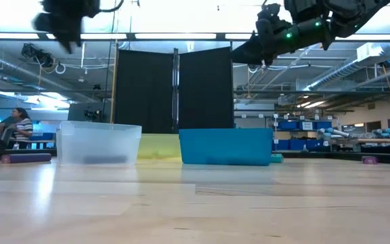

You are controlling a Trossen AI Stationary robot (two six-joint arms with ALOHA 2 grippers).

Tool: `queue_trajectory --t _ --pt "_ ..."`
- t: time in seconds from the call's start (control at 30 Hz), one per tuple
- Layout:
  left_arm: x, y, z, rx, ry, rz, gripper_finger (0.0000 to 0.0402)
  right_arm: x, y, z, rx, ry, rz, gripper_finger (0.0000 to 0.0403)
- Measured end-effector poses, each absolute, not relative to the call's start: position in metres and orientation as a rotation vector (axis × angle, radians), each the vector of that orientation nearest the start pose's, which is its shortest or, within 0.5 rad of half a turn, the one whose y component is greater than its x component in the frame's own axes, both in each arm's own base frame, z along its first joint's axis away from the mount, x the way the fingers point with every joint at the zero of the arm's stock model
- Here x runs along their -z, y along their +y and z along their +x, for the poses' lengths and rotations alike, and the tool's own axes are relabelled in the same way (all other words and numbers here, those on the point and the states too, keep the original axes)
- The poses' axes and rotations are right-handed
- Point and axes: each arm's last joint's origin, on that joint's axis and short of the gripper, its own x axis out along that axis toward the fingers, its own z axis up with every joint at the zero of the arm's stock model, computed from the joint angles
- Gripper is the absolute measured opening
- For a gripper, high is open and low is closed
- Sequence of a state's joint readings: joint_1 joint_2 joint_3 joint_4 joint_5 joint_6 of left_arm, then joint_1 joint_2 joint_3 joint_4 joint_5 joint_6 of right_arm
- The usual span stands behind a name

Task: Sort blocks
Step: Put the violet block into the transparent bin

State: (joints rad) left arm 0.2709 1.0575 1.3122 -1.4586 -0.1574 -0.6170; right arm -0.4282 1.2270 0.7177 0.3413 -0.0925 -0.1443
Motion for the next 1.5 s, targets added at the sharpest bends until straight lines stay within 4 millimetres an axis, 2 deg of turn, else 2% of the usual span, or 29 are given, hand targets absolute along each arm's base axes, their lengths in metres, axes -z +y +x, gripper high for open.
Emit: queue_trajectory --t 0.1,0.2,0.33,0.43,0.57,0.63,0.7,0.83,1.13,1.37,1.5 --pt "-0.35 0.034 0.136 -0.817 1.153 -0.685 0.0218 -0.269 -0.109 0.246 0.307 0.182 -0.118 0.022" --pt "-0.328 0.026 0.14 -0.798 1.234 -0.746 0.0218 -0.27 -0.109 0.247 0.303 0.18 -0.132 0.0216" --pt "-0.292 0.019 0.144 -0.77 1.361 -0.793 0.0218 -0.27 -0.109 0.247 0.303 0.18 -0.127 0.0214" --pt "-0.264 0.018 0.141 -0.833 1.434 -0.807 0.0218 -0.27 -0.109 0.247 0.29 0.179 -0.125 0.0215" --pt "-0.232 0.018 0.137 -0.925 1.464 -0.814 0.0219 -0.27 -0.109 0.247 0.289 0.174 -0.119 0.0212" --pt "-0.222 0.018 0.137 -0.95 1.448 -0.816 0.0218 -0.27 -0.109 0.247 0.289 0.172 -0.108 0.021" --pt "-0.221 0.021 0.146 -0.936 1.346 -0.807 0.0219 -0.27 -0.108 0.247 0.287 0.171 -0.101 0.0209" --pt "-0.219 0.022 0.15 -0.932 1.316 -0.76 0.022 -0.27 -0.107 0.248 0.282 0.168 -0.087 0.0208" --pt "-0.218 0.021 0.149 -0.833 1.414 -0.682 0.0221 -0.27 -0.106 0.248 0.278 0.172 -0.082 0.0207" --pt "-0.23 0.023 0.146 -0.63 1.54 -0.361 0.0221 -0.271 -0.106 0.248 0.279 0.159 -0.085 0.0206" --pt "-0.23 0.023 0.151 -0.528 1.567 -0.27 0.0221 -0.271 -0.102 0.25 0.265 0.156 -0.069 0.0204"
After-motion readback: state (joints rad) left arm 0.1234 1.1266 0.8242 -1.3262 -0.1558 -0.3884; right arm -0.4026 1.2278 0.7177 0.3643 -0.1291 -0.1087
